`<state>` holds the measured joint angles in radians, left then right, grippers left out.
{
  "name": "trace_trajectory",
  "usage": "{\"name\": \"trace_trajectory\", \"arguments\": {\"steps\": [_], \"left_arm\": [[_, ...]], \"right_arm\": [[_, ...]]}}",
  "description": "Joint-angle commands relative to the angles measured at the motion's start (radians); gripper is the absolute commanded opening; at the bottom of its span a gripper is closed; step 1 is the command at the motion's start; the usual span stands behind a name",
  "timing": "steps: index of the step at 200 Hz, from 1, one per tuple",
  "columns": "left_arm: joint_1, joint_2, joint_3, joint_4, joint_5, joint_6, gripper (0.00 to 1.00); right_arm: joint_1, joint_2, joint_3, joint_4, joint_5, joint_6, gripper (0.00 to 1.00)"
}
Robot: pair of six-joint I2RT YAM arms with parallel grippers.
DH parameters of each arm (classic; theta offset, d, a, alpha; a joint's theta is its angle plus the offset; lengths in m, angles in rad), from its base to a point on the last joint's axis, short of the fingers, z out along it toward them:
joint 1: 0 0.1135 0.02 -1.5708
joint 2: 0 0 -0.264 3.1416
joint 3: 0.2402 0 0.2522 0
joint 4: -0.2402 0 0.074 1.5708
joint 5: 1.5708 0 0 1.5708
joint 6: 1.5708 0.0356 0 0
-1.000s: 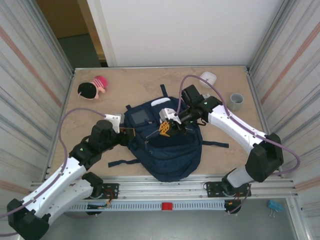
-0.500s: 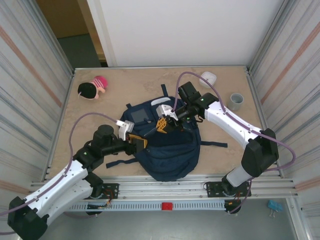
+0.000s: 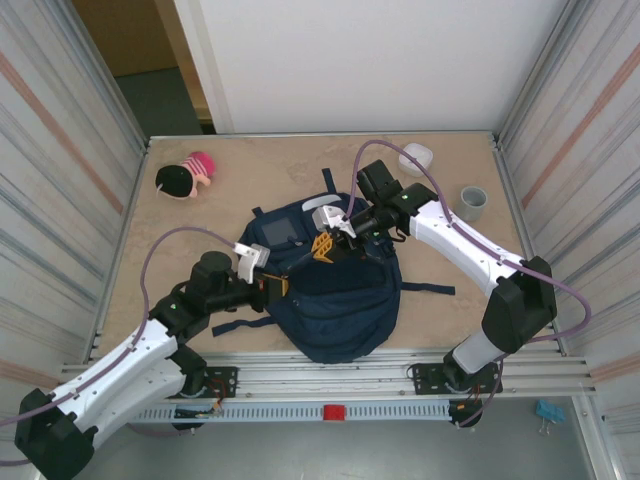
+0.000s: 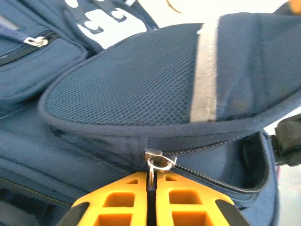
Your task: Pack the student bag
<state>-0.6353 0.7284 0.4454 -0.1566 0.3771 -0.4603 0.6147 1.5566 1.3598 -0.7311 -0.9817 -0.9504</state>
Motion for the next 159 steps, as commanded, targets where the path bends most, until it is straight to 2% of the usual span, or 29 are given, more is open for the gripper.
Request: {"name": "trace_trajectory", "arguments": {"steps": [1,21,35,68,93,119,159], "left_arm": [[0.001,0.019,0.030,-0.107,-0.169,0.010,0.05],[0.012,0.022,0.026,-0.114,-0.248,-0.014,0.05],[0.017,0.019,0.021,-0.098,-0.281,-0.028,0.09],[0.017,-0.021,0.055,-0.099,-0.339,-0.053,0.46],[0.017,-0.056,0.128,-0.230,-0.491,-0.119,0.62],[0.017,-0.069,0.192,-0.331,-0.605,-0.138,0.66],[0.019,-0.072,0.231,-0.343,-0.674,-0.122,0.70]], "right_arm": [[-0.008,-0.034,0.059,0.043,-0.119,0.004,0.00],[0.001,-0.043,0.071,0.014,-0.135,-0.014,0.00],[0.005,-0.045,0.070,0.011,-0.109,-0.011,0.00],[0.011,-0.013,0.062,0.069,-0.003,-0.010,0.00],[0.016,0.051,0.108,0.073,0.017,-0.059,0.00],[0.039,0.120,0.180,0.035,0.028,-0.133,0.00],[0.053,0.194,0.249,0.005,-0.013,-0.170,0.00]]}}
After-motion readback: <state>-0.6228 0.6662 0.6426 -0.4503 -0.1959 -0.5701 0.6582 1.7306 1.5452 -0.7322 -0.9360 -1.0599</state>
